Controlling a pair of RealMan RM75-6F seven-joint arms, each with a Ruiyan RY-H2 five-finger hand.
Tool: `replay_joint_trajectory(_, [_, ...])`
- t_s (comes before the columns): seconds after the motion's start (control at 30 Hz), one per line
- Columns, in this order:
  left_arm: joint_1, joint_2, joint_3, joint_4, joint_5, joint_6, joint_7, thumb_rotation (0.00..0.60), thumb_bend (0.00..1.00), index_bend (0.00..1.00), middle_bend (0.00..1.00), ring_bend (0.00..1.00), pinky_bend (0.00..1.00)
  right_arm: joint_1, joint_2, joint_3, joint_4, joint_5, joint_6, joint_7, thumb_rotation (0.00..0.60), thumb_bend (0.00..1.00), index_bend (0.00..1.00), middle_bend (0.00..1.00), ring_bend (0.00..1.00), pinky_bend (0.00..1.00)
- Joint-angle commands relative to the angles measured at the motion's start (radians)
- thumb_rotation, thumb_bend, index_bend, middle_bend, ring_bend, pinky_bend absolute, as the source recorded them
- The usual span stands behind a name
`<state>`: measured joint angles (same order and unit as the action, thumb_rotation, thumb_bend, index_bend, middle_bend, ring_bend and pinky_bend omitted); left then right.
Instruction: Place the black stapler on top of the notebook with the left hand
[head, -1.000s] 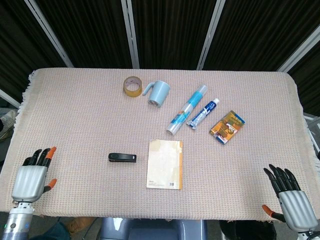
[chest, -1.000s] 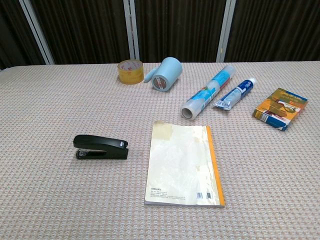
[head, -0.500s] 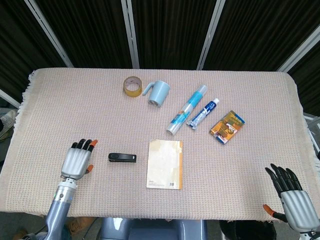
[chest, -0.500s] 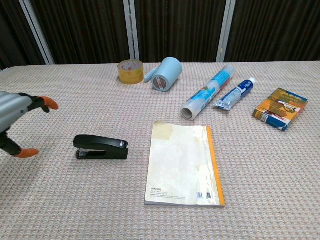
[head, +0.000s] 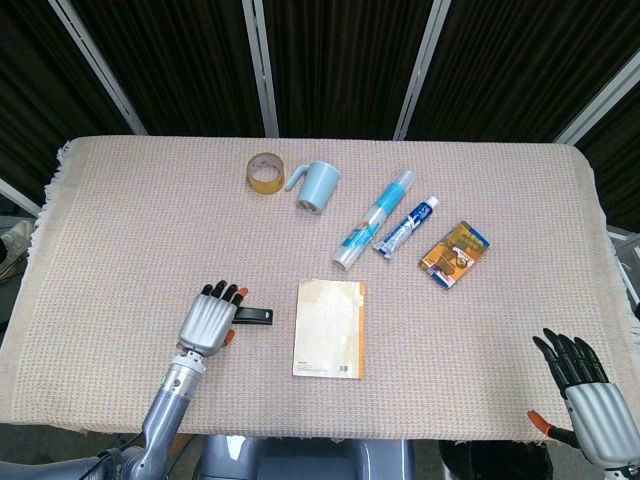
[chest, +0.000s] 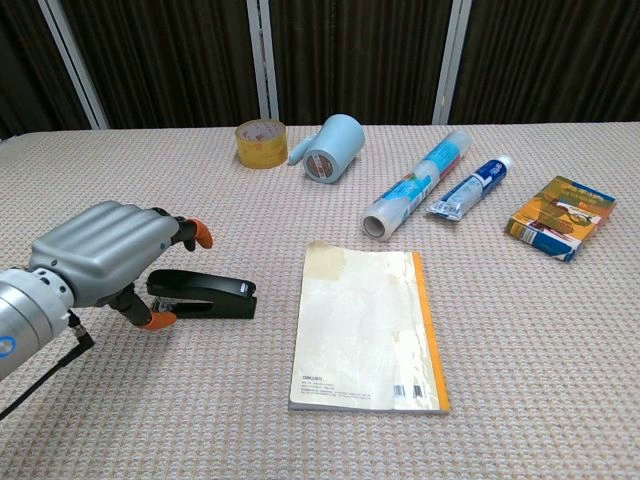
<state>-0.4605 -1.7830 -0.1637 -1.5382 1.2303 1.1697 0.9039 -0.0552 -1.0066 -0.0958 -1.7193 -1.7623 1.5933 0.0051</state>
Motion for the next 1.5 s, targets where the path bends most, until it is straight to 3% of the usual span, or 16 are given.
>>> replay_joint_trajectory(0.03, [-0.017,-0.019,-0.003,0.018,-0.007,-0.001,0.008,0.6,0.2,0.25,0.26,0.2,0.32,-0.001,0.003,0.002,0.002,0.005,0.003,0.008,0.6,0.1,0.0,0.0,0.0,0.0])
replay_joint_trajectory(0.4, [-0.062,-0.068,-0.019,0.085,-0.046,-0.02,-0.017,0.6,0.29,0.48,0.37,0.29,0.38,0.0,0.01,0.003,0.005,0.006,0.006,0.027,0.6,0.1,0.0,0.0,0.0,0.0])
replay_joint_trajectory(0.6, [-0.091,-0.093,-0.026,0.13,-0.058,-0.035,-0.034,0.6,0.36,0.53,0.39,0.32,0.41,0.0,0.016,0.007,0.007,0.013,0.009,0.042,0.6,0.1,0.0,0.0,0.0,0.0])
replay_joint_trajectory(0.73, [-0.101,-0.096,-0.03,0.13,-0.077,-0.044,-0.038,0.6,0.4,0.56,0.43,0.39,0.46,0.001,0.018,0.008,0.007,0.014,0.008,0.045,0.6,0.1,0.0,0.0,0.0,0.0])
replay_joint_trajectory(1.23, [-0.078,0.031,0.038,-0.16,0.038,0.05,-0.05,0.6,0.4,0.6,0.47,0.43,0.5,-0.001,0.014,0.002,0.002,0.002,0.008,0.032,0.6,0.1,0.0,0.0,0.0,0.0])
replay_joint_trajectory(1.33, [-0.094,0.016,0.022,-0.169,0.022,0.046,-0.019,0.6,0.39,0.6,0.47,0.43,0.5,-0.004,0.016,0.0,0.004,-0.006,0.016,0.039,0.6,0.1,0.0,0.0,0.0,0.0])
replay_joint_trajectory(1.5, [-0.166,-0.069,-0.057,-0.119,-0.091,-0.015,0.031,0.6,0.39,0.6,0.48,0.43,0.5,-0.004,0.022,-0.003,0.009,-0.014,0.022,0.057,0.6,0.1,0.0,0.0,0.0,0.0])
